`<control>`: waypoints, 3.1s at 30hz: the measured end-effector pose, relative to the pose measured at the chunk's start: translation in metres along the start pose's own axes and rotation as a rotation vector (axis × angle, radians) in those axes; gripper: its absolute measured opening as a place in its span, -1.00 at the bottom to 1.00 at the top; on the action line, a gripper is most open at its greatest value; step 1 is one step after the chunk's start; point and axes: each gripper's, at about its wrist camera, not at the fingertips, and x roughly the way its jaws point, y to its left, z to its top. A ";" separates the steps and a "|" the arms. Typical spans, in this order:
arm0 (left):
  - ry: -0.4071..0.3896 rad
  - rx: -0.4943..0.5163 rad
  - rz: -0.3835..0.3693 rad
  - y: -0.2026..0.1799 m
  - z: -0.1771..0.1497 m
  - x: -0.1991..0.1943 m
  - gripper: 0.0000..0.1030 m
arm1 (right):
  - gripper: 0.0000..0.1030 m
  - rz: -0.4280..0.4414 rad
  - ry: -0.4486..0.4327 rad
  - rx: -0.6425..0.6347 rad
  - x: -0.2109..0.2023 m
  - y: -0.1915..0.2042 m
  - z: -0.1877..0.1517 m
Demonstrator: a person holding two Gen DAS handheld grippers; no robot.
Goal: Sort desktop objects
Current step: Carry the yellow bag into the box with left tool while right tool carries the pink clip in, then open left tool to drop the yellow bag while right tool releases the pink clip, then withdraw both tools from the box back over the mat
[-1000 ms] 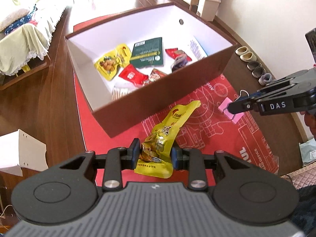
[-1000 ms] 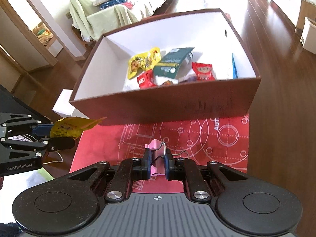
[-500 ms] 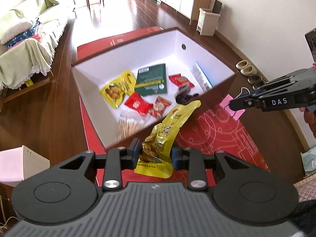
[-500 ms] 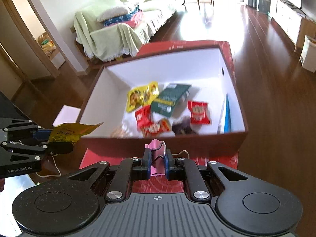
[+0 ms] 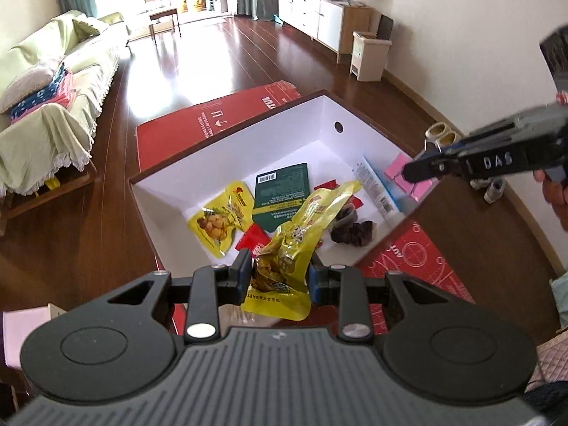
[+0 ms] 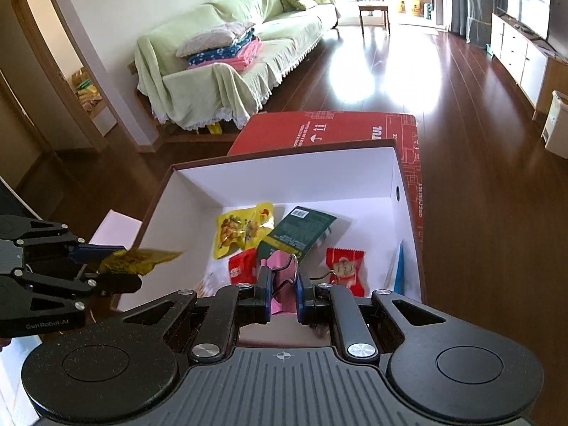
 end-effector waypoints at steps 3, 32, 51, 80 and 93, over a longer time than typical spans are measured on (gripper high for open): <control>0.038 0.036 -0.013 0.003 0.007 0.018 -0.48 | -0.78 -0.002 0.017 0.000 0.010 -0.005 0.006; 0.316 0.137 -0.155 0.001 0.005 0.121 -0.47 | -0.78 0.004 0.142 0.042 0.049 -0.033 0.006; 0.329 0.170 -0.169 0.010 0.011 0.115 0.13 | -0.76 0.122 0.302 0.062 0.093 -0.022 0.009; 0.344 0.098 -0.031 0.012 0.013 0.104 0.53 | 0.72 -0.047 0.332 -0.039 0.085 -0.008 0.001; 0.308 0.058 0.044 0.009 0.013 0.085 0.72 | 0.72 -0.100 0.291 -0.048 0.061 0.005 -0.006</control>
